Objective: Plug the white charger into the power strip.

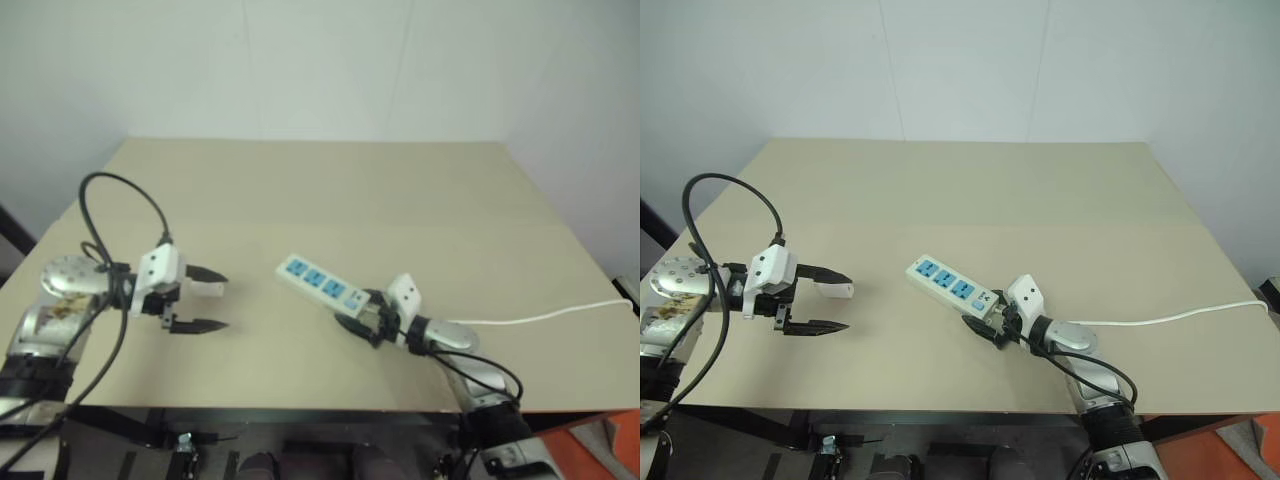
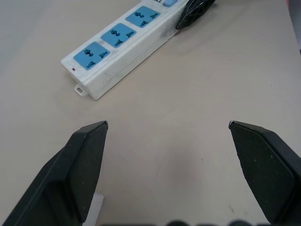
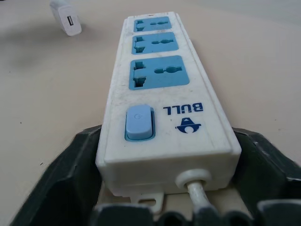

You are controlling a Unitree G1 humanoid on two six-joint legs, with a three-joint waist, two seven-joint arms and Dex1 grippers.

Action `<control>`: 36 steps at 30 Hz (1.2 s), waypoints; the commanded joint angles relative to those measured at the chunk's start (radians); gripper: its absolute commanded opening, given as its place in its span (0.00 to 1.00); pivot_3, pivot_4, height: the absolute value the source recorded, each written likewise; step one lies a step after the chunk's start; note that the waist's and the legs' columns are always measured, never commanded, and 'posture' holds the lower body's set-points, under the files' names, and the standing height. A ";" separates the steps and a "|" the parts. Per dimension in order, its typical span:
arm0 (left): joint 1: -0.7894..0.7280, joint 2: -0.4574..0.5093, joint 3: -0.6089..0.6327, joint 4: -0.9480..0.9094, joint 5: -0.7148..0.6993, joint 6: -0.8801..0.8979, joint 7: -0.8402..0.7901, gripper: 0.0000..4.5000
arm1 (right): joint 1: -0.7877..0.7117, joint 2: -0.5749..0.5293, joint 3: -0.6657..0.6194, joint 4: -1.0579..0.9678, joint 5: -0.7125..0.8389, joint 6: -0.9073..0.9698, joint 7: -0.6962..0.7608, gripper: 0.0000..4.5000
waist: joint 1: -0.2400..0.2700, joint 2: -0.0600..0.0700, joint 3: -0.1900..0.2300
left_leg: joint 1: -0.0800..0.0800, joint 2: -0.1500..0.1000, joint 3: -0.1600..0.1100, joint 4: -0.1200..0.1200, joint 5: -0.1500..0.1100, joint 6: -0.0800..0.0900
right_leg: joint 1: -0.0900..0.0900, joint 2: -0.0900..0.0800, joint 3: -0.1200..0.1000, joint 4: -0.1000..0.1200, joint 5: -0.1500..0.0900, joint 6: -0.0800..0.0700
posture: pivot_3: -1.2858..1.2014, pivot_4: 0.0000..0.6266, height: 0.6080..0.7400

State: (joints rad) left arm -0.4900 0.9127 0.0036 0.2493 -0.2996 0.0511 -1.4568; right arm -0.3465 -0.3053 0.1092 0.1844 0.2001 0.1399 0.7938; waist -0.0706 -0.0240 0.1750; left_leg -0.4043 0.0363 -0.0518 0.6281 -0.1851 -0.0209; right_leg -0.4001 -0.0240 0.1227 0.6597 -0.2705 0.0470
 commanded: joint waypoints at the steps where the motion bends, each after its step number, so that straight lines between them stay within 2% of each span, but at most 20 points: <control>1: -0.061 0.011 0.012 -0.007 0.022 -0.002 0.034 1.00 | -0.008 0.008 0.008 0.017 -0.005 -0.027 0.004 0.76 | 0.000 -0.001 -0.001 | 0.000 0.000 0.000 0.000 0.000 0.000 | 0.000 0.000 0.000 0.000 0.000 0.000 | 0.52 0.24 1.00; 3: -0.103 0.002 0.003 0.000 0.035 -0.013 0.043 1.00 | -0.008 0.007 0.018 0.028 -0.024 -0.045 -0.001 0.76 | 0.001 -0.003 -0.002 | 0.000 0.000 0.000 0.000 0.000 0.000 | 0.000 0.000 0.000 0.001 0.000 0.000 | 0.52 0.24 1.00; 5: -0.174 0.009 -0.039 0.002 0.065 0.082 0.046 1.00 | -0.009 0.008 0.020 0.034 -0.023 -0.056 0.010 0.76 | 0.001 -0.003 -0.002 | 0.001 0.000 0.000 0.001 0.000 0.000 | 0.001 0.000 0.000 0.001 0.000 0.000 | 0.52 0.24 1.00; 7: -0.232 0.016 -0.085 0.018 0.123 0.102 0.047 1.00 | -0.010 0.008 0.023 0.040 -0.025 -0.064 0.019 0.76 | 0.000 -0.003 -0.002 | 0.002 0.000 0.000 0.001 0.000 0.000 | 0.003 0.000 0.000 0.001 0.000 0.000 | 0.52 0.24 1.00; 13: -0.563 0.003 -0.387 0.213 0.459 0.077 -0.092 1.00 | -0.023 0.002 0.031 0.073 -0.031 -0.079 0.039 0.76 | -0.005 -0.004 -0.002 | 0.005 0.000 0.000 0.000 0.000 0.000 | 0.006 0.002 0.001 -0.001 0.000 0.000 | 0.52 0.24 1.00; 16: -0.662 -0.067 -0.463 0.345 0.536 0.049 -0.108 1.00 | -0.027 -0.001 0.038 0.089 -0.035 -0.082 0.049 0.76 | -0.009 -0.004 -0.002 | 0.005 0.000 0.000 -0.001 0.000 0.000 | 0.006 0.002 0.001 -0.002 0.000 0.000 | 0.52 0.24 1.00; 19: -0.746 -0.149 -0.527 0.495 0.622 -0.067 -0.082 1.00 | -0.024 -0.003 0.043 0.093 -0.035 -0.083 0.059 0.76 | -0.010 -0.004 -0.002 | 0.005 0.000 0.000 0.000 0.000 0.000 | 0.006 0.002 0.001 -0.002 0.000 0.000 | 0.52 0.24 1.00; 27: -0.846 -0.257 -0.627 0.760 0.763 -0.291 -0.088 1.00 | -0.019 -0.011 0.045 0.086 -0.038 -0.080 0.054 0.76 | -0.021 -0.005 -0.002 | 0.002 -0.001 -0.001 0.000 0.000 0.000 | 0.005 0.001 0.001 -0.003 0.000 0.001 | 0.52 0.24 1.00; 32: -0.851 -0.283 -0.634 0.828 0.797 -0.367 -0.110 1.00 | -0.010 -0.012 0.042 0.078 -0.040 -0.078 0.041 0.76 | -0.022 -0.005 -0.002 | 0.001 -0.001 -0.001 0.000 0.000 0.000 | 0.004 0.001 0.001 -0.003 -0.001 0.001 | 0.52 0.24 1.00; 36: -0.840 -0.284 -0.664 0.868 0.868 -0.398 -0.042 1.00 | 0.001 -0.009 0.046 0.071 -0.042 -0.078 0.032 0.76 | -0.022 -0.005 -0.002 | 0.001 -0.001 -0.001 0.000 0.000 0.000 | 0.004 0.001 0.001 -0.003 -0.001 0.001 | 0.52 0.24 1.00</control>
State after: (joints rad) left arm -1.3113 0.6223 -0.6535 1.1115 0.5443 -0.3319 -1.5215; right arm -0.3709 -0.3108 0.1420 0.2492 0.1750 0.0533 0.8269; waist -0.0921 -0.0288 0.1728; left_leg -0.4037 0.0353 -0.0534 0.6281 -0.1853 -0.0205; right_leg -0.3956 -0.0230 0.1232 0.6567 -0.2712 0.0479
